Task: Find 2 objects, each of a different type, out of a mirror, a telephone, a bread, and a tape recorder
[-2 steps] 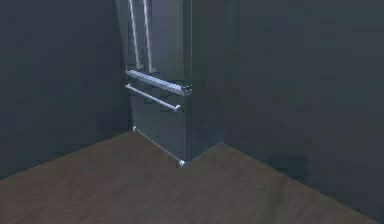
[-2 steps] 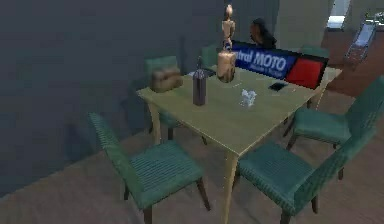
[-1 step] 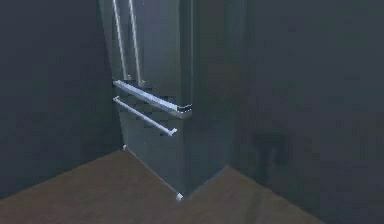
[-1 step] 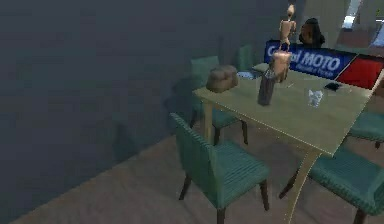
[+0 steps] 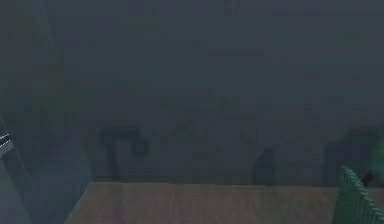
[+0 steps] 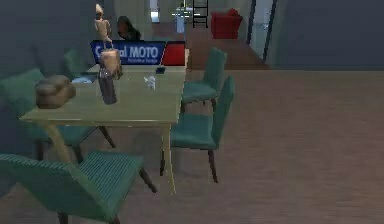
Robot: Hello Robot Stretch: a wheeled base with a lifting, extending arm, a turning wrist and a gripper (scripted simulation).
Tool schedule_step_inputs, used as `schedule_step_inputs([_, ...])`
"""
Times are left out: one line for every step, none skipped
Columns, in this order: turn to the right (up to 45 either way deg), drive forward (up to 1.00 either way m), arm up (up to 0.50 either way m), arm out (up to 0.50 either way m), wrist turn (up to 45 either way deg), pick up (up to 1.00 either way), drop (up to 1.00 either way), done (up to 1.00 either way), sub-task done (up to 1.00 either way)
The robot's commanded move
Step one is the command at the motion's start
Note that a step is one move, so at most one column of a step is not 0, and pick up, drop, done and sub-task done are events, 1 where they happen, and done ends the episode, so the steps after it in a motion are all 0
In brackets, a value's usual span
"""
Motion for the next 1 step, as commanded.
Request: schedule_step_inputs([0.0, 1.00, 0.00, 0.00, 0.0, 0.00, 0.00, 0.00, 0.00])
